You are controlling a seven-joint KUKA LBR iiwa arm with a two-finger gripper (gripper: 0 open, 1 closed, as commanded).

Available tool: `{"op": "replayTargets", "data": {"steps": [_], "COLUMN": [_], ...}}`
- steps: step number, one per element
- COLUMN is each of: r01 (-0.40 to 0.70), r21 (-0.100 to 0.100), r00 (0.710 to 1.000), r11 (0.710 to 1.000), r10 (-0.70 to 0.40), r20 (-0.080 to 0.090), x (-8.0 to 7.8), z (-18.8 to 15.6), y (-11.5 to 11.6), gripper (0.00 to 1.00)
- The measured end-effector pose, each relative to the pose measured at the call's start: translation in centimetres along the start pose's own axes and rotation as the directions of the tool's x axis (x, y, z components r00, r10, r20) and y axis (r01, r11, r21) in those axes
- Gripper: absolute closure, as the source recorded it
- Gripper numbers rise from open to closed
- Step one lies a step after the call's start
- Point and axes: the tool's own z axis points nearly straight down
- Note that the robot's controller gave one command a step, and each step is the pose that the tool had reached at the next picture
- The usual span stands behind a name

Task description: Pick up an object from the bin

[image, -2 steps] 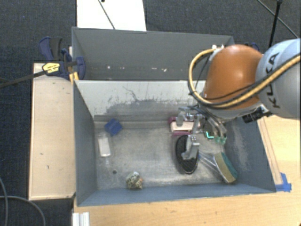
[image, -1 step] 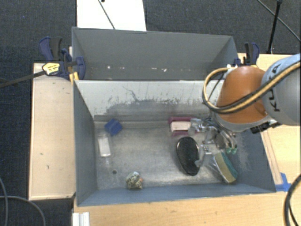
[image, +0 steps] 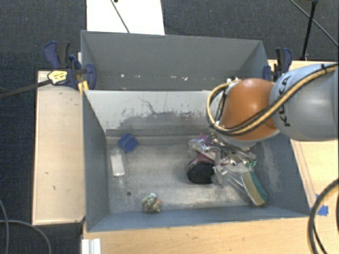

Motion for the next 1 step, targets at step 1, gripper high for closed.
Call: {"op": "replayTargets", "data": {"steps": [1], "r01": [-0.004], "r21": [0.000], "r00": [1.000], "r11": [1.000], "r10": [0.004], "r20": [0.006], "x": [-0.10], "z": [0.03], "y": [0.04], "gripper": [1.00]}}
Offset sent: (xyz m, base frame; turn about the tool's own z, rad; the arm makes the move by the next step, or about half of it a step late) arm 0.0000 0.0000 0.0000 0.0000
